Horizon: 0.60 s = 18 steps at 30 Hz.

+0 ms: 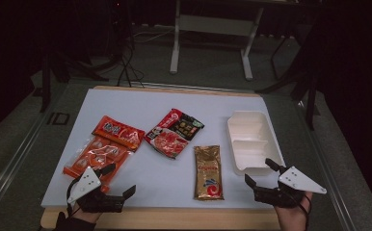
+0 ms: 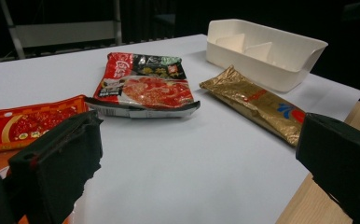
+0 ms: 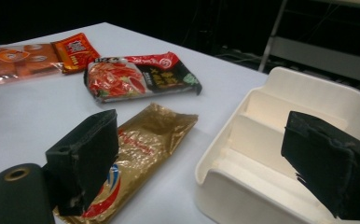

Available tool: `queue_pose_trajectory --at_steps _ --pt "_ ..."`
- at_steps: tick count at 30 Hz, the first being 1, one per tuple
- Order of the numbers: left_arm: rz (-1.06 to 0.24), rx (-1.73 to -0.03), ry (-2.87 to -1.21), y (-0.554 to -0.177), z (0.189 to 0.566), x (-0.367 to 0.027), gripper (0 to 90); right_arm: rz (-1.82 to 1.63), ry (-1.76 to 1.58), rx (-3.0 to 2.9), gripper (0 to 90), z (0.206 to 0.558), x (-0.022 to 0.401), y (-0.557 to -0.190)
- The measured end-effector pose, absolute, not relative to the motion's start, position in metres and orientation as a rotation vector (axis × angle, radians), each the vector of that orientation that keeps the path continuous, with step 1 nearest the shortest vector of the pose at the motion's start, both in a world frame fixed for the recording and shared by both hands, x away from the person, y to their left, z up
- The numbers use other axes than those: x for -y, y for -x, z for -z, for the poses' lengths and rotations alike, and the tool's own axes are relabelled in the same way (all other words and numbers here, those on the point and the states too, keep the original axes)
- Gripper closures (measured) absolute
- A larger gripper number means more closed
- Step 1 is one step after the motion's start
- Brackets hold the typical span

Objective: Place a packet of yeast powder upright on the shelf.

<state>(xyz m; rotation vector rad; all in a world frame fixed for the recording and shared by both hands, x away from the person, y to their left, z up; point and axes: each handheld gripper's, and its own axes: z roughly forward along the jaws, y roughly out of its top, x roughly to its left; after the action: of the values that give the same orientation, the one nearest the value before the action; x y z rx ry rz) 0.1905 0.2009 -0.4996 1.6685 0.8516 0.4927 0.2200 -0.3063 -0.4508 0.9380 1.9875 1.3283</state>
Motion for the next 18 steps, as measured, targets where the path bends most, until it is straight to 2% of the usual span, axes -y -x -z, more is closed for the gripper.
queue_pose_trajectory --at_steps 14,18 --pt "-0.508 -0.837 -1.655 -0.189 0.498 -0.201 0.9 -1.324 -0.965 -2.006 14.2 0.435 0.298 -0.215" --pt "-0.505 -0.829 -1.651 -0.188 0.498 -0.201 0.9 -1.318 -0.983 -2.025 11.6 0.430 0.295 -0.214"
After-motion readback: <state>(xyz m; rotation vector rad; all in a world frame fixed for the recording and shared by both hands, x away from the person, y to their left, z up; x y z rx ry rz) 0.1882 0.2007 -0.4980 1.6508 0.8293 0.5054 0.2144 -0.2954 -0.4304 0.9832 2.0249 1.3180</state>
